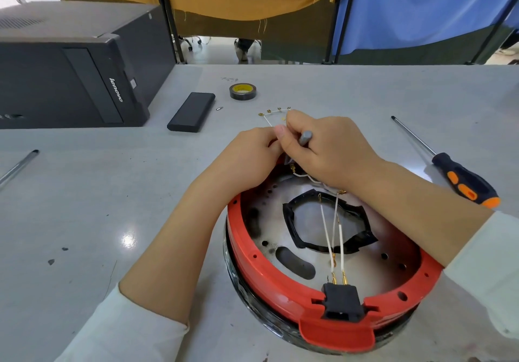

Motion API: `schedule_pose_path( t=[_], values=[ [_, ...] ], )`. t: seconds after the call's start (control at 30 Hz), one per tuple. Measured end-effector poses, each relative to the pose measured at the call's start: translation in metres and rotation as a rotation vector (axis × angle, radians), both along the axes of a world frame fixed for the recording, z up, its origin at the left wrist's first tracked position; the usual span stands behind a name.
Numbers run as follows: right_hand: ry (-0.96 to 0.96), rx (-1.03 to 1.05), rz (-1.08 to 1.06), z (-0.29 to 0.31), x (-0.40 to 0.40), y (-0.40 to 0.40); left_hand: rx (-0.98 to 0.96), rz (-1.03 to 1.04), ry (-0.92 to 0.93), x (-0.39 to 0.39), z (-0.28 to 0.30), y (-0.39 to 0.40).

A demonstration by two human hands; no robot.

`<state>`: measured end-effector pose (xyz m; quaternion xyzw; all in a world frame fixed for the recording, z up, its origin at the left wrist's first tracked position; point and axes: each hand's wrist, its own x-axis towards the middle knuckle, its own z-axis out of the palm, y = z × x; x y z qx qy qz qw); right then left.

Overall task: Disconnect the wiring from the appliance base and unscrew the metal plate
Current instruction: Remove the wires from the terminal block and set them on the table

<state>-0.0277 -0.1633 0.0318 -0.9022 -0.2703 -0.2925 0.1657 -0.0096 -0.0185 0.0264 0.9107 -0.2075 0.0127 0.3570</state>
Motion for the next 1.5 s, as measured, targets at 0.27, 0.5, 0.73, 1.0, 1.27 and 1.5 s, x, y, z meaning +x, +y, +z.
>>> schedule_pose_path(
  t=[0.27,0.5,0.73,1.0,1.27,1.5],
  values=[
    [0.086,-0.103,-0.142,0.000,0.002,0.014,0.046,0.023,0.018,0.002,0.000,0.001],
    [0.151,-0.028,-0.157,0.001,0.009,0.011,0.010,0.021,0.020,0.002,0.000,0.000],
    [0.027,-0.178,-0.103,0.002,-0.002,0.013,0.067,0.055,0.045,0.003,0.001,0.000],
    [0.300,0.026,-0.221,-0.001,0.016,0.010,0.010,0.028,0.014,0.003,-0.002,0.000],
    [0.147,0.300,-0.067,0.000,0.011,-0.003,-0.044,0.024,0.052,0.003,-0.003,0.001],
    [0.285,0.317,-0.122,-0.003,0.020,-0.009,-0.021,0.029,0.058,0.002,-0.001,0.000]
  ],
)
